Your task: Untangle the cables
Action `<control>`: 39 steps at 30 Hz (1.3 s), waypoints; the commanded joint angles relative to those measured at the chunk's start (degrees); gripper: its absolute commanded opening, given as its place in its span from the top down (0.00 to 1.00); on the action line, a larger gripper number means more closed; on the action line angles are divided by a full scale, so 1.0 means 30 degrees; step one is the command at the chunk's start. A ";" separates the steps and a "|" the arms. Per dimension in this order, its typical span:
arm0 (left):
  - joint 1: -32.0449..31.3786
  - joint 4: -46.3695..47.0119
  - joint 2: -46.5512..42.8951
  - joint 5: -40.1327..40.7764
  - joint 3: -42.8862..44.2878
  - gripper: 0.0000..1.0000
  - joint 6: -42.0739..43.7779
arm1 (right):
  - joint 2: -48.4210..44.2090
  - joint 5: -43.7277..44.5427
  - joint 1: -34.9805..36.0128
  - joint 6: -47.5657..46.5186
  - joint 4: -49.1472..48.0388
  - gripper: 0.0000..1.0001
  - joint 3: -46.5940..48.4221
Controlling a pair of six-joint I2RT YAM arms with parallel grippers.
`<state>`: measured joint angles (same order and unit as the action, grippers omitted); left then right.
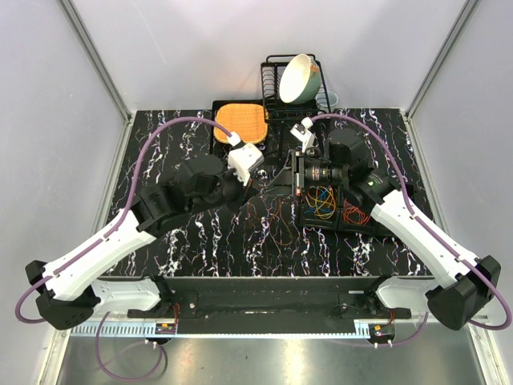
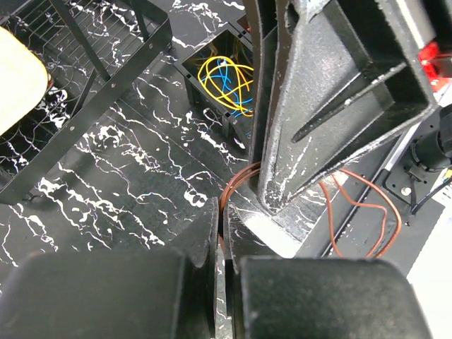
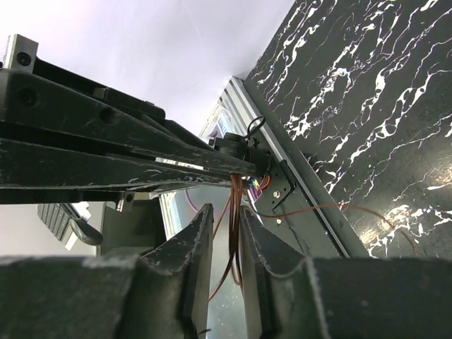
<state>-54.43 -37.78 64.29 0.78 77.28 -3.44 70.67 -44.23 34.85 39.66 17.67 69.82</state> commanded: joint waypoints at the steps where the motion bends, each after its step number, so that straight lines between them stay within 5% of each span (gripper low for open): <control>1: -0.0078 0.0699 0.0073 0.0532 0.0902 1.00 0.0239 | -0.0091 -0.0404 0.0219 -0.0446 -0.0764 0.79 0.0017; 6: -0.0078 0.0699 0.0103 0.0766 0.0902 0.99 0.0240 | -0.0004 0.0034 0.0219 -0.0446 -0.0735 1.00 0.0017; 7: -0.0078 0.0670 0.0044 0.1028 0.0902 0.89 0.0181 | -0.0032 0.0267 0.0161 -0.0446 -0.0734 1.00 0.0017; 9: -0.0078 0.0437 -0.0043 0.1700 0.0872 0.34 0.0093 | 0.0025 0.0822 0.0190 -0.0767 -0.0443 1.00 0.0338; 11: -0.0107 0.0114 -0.0423 0.3689 0.0640 0.03 -0.0199 | 0.0055 0.1642 0.0190 -0.1815 0.1163 1.00 0.1473; 16: -0.0078 -0.0590 -0.2998 0.7321 -0.1902 0.01 -0.1369 | -0.0003 0.5830 0.0160 -0.4281 0.5818 1.00 0.4670; 27: -0.0078 -0.2171 -1.0642 0.8268 -0.8382 0.01 -0.5589 | 0.0698 1.5524 -0.0074 -0.6568 1.0426 1.00 1.0913; 39: -0.0078 -0.3720 -1.0565 0.8589 -0.9060 0.01 -0.7786 | 0.1755 1.9193 -0.0630 -0.7507 1.1395 1.00 1.1298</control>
<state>-54.63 -47.51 30.00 24.47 48.88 -22.90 76.31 7.35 33.89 18.70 51.13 104.57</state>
